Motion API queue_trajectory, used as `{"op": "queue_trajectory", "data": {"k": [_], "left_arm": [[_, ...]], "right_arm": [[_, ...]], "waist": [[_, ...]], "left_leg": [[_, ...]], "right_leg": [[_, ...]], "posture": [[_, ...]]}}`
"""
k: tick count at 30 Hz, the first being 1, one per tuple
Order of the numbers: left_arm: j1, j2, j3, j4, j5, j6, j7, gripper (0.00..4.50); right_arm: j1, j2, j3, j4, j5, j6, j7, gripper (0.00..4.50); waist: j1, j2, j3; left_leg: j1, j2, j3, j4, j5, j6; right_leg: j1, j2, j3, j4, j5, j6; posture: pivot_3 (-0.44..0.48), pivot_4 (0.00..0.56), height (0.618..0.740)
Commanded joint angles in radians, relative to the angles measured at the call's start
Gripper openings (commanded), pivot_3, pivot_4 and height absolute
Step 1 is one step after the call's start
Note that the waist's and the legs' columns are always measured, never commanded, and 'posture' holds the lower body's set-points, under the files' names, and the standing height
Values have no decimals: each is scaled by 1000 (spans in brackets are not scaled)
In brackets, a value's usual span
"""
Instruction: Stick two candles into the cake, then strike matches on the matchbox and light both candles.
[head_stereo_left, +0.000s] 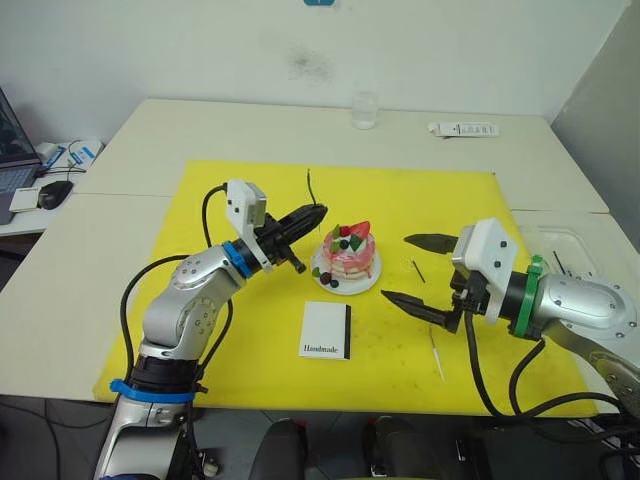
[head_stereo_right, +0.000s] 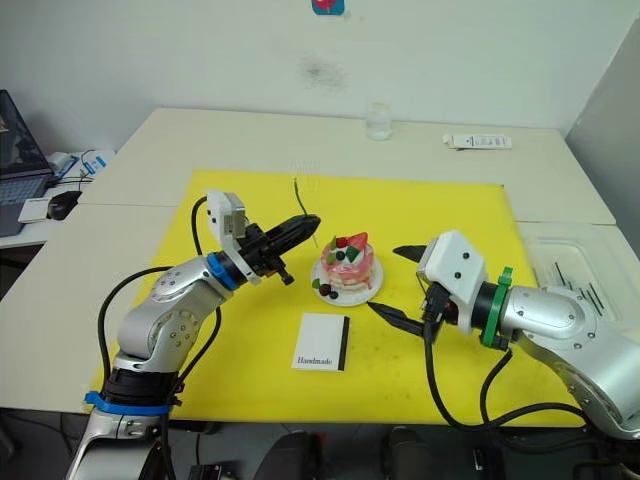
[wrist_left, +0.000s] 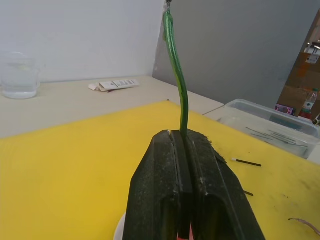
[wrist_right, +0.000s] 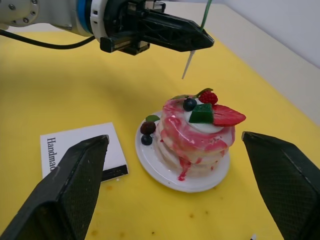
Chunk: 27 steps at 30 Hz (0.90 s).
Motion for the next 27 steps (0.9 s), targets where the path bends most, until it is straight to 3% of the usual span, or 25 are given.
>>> {"op": "queue_trajectory", "data": {"k": [1,27], "left_arm": [[-27,-18,0,1,34,-38,-26,0],[-55,-80,20,93,128,-57,-59,0]], "right_arm": [[3,9,-9,-40,-11,13,2,4466],[23,66,-19,-79,-15,90,-15,4466]], "waist": [[0,0,0],[-1,0,0]], "left_leg": [[0,0,0,0,0,0],[1,0,-1,1,0,0]], "right_leg": [[0,0,0,0,0,0],[0,1,0,3,0,0]], "posture": [[0,150,740],[0,150,740]]}}
